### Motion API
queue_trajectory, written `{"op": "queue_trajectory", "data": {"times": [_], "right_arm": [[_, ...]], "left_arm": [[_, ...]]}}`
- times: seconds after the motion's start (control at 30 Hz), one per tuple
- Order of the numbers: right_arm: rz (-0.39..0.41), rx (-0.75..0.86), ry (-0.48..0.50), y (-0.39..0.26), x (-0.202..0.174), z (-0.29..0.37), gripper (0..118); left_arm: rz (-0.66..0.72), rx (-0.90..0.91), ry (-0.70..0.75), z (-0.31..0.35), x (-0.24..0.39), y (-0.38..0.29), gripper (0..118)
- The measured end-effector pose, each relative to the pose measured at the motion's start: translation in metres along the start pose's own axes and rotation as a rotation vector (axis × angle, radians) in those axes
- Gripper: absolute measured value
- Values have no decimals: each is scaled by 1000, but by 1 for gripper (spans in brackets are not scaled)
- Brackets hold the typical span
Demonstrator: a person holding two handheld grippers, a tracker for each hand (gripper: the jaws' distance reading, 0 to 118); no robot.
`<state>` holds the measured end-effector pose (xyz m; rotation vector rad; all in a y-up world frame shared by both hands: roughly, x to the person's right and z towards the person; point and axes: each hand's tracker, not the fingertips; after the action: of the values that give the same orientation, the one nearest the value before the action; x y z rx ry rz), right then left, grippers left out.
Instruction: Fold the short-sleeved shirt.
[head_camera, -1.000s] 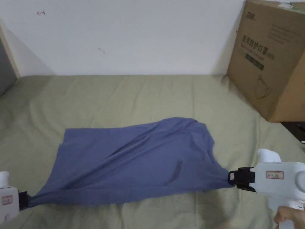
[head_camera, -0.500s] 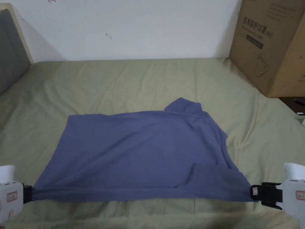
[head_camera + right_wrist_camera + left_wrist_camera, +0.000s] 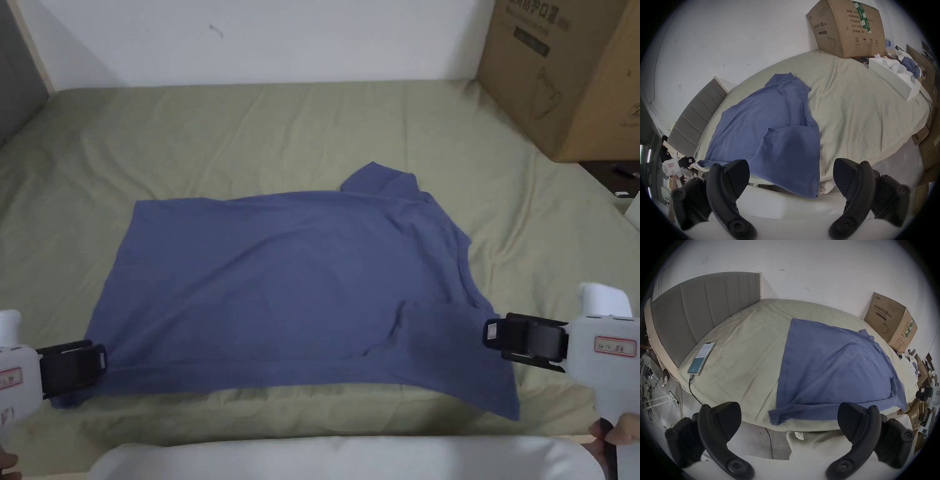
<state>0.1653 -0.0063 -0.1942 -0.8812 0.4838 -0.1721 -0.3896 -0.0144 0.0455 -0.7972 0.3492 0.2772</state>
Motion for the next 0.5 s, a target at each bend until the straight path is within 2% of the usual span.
{"op": "queue_trajectory", "data": {"times": [0.07, 0.1, 0.13, 0.17, 0.2, 0.23, 0.27, 0.3, 0.37, 0.43, 0.5], "right_arm": [[43, 23, 15, -2, -7, 8, 101], [74, 27, 20, -3, -13, 12, 90], [103, 25, 14, -5, -18, 16, 69], [125, 27, -2, -7, -21, 17, 37], [140, 32, -7, -11, -24, 18, 16], [138, 32, -2, -14, -26, 20, 7], [137, 23, 9, -15, -27, 21, 5], [134, -1, 28, -17, -26, 19, 0], [139, -8, 20, -22, -29, 18, 0], [174, -21, 3, -25, -31, 15, 0], [176, -30, 0, -25, -32, 11, 0]], "left_arm": [[-23, 26, -4, 10, 6, -3, 117], [-41, 45, -6, 15, 8, -6, 114], [-57, 42, 0, 19, 9, -9, 107], [-64, 41, 15, 21, 10, -13, 80], [-72, 33, 24, 21, 12, -18, 52], [-77, 25, 32, 20, 11, -24, 25], [-76, 24, 33, 20, 10, -30, 8], [-84, 27, 41, 19, 7, -36, 3], [-66, 7, 74, 16, 5, -41, 0], [-30, 3, 53, 15, -2, -43, 0], [-25, 14, 48, 14, -6, -38, 0]]}}
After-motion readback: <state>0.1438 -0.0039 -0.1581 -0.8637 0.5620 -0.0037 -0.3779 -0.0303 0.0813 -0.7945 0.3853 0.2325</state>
